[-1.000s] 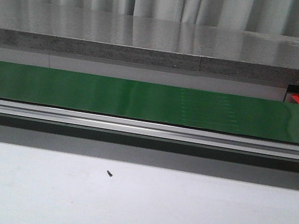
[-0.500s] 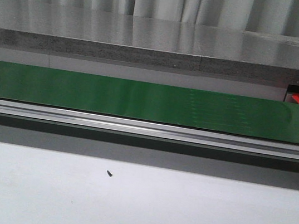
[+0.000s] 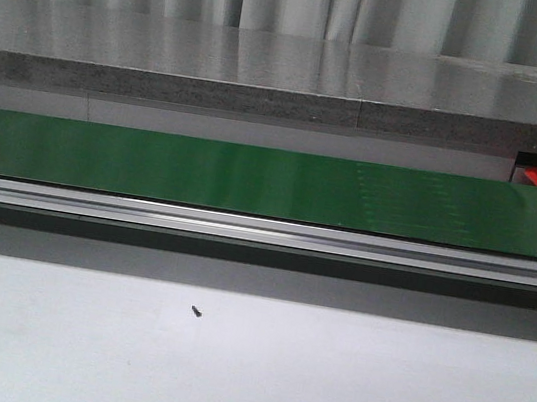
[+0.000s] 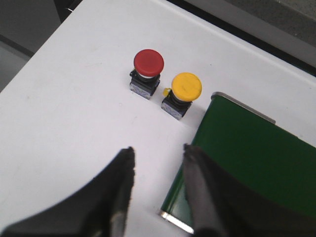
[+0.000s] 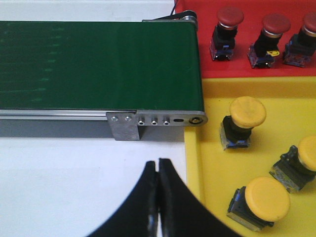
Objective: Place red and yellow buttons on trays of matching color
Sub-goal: 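Lower the left gripper onto a red button in the cluster and grasp it, then lift the red button and carry it over the belt end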
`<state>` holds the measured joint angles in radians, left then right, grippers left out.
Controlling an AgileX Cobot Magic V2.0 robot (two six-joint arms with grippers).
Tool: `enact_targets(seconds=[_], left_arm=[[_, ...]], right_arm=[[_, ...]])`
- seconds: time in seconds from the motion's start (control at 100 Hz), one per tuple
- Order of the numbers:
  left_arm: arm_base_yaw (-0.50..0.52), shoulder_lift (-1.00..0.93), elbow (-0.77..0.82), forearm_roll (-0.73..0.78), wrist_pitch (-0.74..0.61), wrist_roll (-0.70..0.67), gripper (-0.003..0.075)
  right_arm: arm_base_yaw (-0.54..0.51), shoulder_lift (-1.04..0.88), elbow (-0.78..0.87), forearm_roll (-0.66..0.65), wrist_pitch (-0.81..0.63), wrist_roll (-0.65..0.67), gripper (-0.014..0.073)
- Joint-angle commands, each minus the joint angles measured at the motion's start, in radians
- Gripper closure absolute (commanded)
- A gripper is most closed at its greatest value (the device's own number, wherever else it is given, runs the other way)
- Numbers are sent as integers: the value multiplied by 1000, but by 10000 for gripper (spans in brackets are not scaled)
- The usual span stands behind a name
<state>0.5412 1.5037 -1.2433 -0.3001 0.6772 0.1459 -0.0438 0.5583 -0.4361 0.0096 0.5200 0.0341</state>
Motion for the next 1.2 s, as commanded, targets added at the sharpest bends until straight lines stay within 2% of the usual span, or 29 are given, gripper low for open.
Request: enact_targets(seconds=[0.0, 0.05, 0.09, 0.35, 0.66, 1.19], left_arm=[[2, 28, -92, -31, -21, -8, 162], [2, 66, -139, -31, -2, -8, 96], [2, 98, -171, -28, 10, -11, 83], [2, 294, -397, -5, 52, -146, 164], [-18, 490, -615, -3, 144, -235, 166], [-22, 645, -671, -7, 118, -268, 166]], right_arm=[[-2, -3, -25, 1, -64, 2, 661], [-2, -3, -25, 1, -64, 2, 661], [-2, -3, -25, 1, -64, 2, 661], [-2, -3, -25, 1, -64, 2, 661], [-2, -3, -25, 1, -64, 2, 661], [-2, -3, -25, 1, -64, 2, 661]])
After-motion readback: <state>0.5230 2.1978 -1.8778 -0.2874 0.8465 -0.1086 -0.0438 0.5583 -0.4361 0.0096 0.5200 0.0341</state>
